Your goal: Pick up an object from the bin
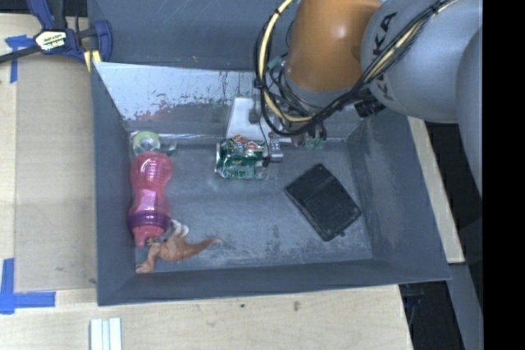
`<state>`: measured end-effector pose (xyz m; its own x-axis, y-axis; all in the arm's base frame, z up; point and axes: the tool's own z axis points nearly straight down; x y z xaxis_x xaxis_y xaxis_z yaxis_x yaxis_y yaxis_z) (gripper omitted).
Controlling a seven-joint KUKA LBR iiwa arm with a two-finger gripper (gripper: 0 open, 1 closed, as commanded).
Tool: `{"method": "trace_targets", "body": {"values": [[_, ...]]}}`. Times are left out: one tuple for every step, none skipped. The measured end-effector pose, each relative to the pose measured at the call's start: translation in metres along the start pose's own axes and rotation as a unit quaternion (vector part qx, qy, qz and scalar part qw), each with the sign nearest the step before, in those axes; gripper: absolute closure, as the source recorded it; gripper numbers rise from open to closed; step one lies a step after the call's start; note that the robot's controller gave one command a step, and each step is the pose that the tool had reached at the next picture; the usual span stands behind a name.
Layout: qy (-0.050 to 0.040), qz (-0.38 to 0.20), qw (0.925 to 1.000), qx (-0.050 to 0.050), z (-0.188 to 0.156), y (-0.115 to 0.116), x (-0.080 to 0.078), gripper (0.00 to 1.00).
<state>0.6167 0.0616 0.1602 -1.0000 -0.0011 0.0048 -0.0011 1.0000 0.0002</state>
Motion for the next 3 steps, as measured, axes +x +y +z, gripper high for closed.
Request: {"method": "trace_targets", "body": {"values": [[-0.0042, 0.001, 1.0000, 0.000, -0.005, 0.000, -0.002, 0.00], [-0.0047, 0.038, 0.9993, -0.001, 0.056, 0.005, -0.005, 0.00], [0.0096, 0.045, 0.9989, 0.001, 0.110, 0.006, -0.003, 0.00]]}}
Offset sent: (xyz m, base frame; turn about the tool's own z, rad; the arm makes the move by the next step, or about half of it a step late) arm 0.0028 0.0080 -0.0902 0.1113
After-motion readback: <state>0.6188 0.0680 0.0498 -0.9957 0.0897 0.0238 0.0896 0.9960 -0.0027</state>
